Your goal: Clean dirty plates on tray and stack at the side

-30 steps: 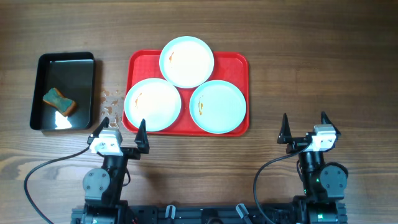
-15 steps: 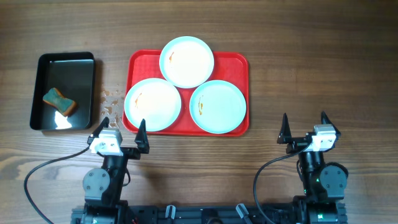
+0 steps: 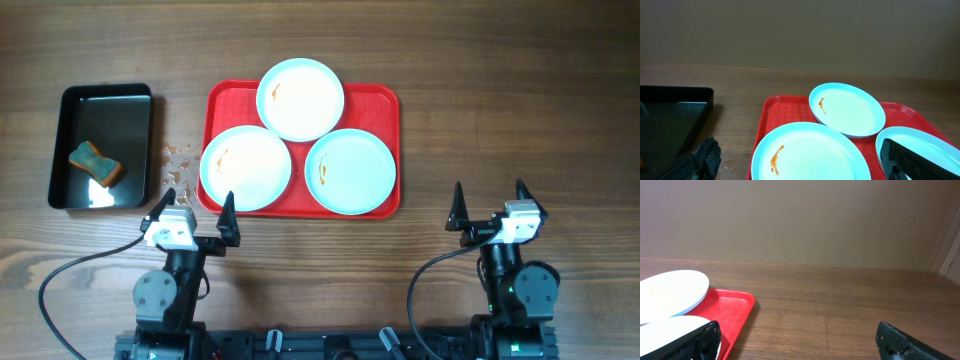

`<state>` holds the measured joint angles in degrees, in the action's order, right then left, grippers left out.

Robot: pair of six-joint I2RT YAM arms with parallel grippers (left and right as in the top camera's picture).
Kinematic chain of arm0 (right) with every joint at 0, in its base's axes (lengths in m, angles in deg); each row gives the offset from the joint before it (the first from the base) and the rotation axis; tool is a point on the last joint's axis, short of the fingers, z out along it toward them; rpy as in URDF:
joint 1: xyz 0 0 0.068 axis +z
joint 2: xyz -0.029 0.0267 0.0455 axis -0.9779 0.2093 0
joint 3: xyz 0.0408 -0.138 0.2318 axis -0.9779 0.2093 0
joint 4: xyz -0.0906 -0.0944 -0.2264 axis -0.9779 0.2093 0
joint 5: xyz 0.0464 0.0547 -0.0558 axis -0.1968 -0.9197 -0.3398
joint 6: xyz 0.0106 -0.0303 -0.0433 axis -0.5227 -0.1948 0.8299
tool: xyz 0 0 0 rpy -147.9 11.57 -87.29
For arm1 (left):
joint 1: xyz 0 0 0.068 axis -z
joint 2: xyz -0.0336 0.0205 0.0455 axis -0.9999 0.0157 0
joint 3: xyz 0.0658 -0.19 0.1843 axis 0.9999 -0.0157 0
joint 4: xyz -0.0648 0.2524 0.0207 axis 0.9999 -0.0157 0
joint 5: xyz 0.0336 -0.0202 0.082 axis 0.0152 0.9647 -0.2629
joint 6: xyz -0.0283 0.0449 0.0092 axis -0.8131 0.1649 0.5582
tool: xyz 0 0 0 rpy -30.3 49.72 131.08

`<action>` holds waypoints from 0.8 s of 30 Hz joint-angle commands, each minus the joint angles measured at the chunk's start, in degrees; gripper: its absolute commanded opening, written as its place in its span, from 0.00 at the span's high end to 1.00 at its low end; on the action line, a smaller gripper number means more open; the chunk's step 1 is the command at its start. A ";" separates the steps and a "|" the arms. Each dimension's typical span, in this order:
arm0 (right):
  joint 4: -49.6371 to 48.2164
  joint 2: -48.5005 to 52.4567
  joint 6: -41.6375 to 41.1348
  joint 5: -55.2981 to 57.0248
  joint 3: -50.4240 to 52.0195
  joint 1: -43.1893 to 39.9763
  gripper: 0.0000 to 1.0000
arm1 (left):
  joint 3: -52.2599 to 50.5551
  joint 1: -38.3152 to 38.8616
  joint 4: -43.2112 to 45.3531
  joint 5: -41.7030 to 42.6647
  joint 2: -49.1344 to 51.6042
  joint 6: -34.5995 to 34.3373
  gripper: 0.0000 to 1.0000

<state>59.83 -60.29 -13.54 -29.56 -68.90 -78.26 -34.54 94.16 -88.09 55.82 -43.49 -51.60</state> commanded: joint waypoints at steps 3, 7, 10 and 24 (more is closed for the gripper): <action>-0.15 -0.02 0.50 -1.11 0.07 -0.28 0.00 | -0.35 -0.35 -0.09 0.70 -0.35 1.09 0.00; -0.15 -0.02 0.52 -1.14 0.07 -0.28 0.00 | -0.35 -0.35 -0.04 0.74 -0.35 1.07 0.00; -0.15 -0.02 0.52 -1.11 0.07 -0.28 0.00 | -0.35 -0.31 0.74 6.62 -0.35 -3.13 0.00; -0.15 -0.02 0.50 -1.11 0.07 -0.28 0.00 | -0.35 -0.31 5.35 32.06 -0.35 -23.93 0.00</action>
<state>59.81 -60.29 -13.54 -29.56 -68.90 -78.26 -34.56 94.16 -83.24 82.09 -43.49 -68.06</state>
